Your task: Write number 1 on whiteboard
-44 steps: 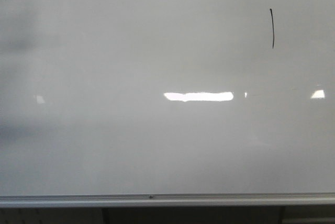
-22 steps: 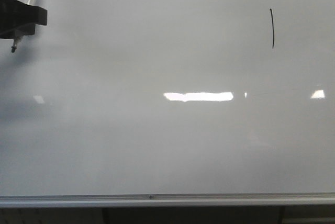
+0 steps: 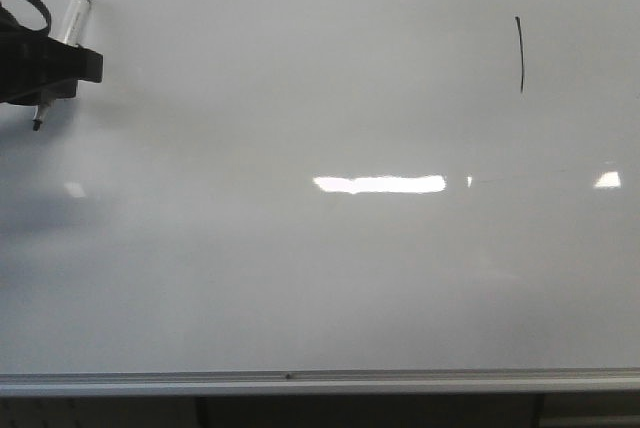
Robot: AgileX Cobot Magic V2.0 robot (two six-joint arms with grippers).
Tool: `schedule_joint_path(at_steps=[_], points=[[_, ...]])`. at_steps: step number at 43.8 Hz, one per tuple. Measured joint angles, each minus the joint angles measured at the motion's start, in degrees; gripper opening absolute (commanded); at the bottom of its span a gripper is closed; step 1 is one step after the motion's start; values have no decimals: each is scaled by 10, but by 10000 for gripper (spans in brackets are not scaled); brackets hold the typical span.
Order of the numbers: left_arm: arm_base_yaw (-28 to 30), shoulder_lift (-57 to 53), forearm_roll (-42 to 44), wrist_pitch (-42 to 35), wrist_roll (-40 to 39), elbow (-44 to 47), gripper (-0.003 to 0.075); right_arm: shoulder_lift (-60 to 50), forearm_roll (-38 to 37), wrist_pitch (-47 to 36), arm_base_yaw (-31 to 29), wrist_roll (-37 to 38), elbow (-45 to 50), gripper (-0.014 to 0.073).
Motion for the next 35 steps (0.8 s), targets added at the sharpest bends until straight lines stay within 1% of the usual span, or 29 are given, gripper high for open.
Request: schedule_joint_path(at_steps=[3, 6, 11, 12, 13, 15, 19, 21, 25, 30, 35], points=[[0, 0, 0, 0, 0, 0, 52, 0, 0, 0, 0, 0, 0, 559], [0, 0, 0, 0, 0, 0, 119, 0, 0, 0, 0, 0, 0, 559], [0, 2, 1, 5, 0, 0, 266, 0, 0, 0, 0, 0, 0, 559], [0, 3, 1, 7, 0, 0, 305, 0, 0, 0, 0, 0, 0, 559], [0, 3, 2, 8, 0, 0, 325, 0, 0, 0, 0, 0, 0, 559], [0, 5, 3, 10, 0, 0, 395, 0, 0, 0, 0, 0, 0, 559], [0, 6, 13, 11, 0, 0, 495, 0, 0, 0, 0, 0, 0, 559], [0, 6, 23, 15, 0, 0, 510, 0, 0, 0, 0, 0, 0, 559], [0, -5, 30, 42, 0, -3, 511, 0, 0, 0, 0, 0, 0, 559], [0, -44, 33, 128, 20, -21, 511, 0, 0, 0, 0, 0, 0, 559], [0, -97, 52, 244, 29, -51, 511, 0, 0, 2, 0, 7, 0, 559]])
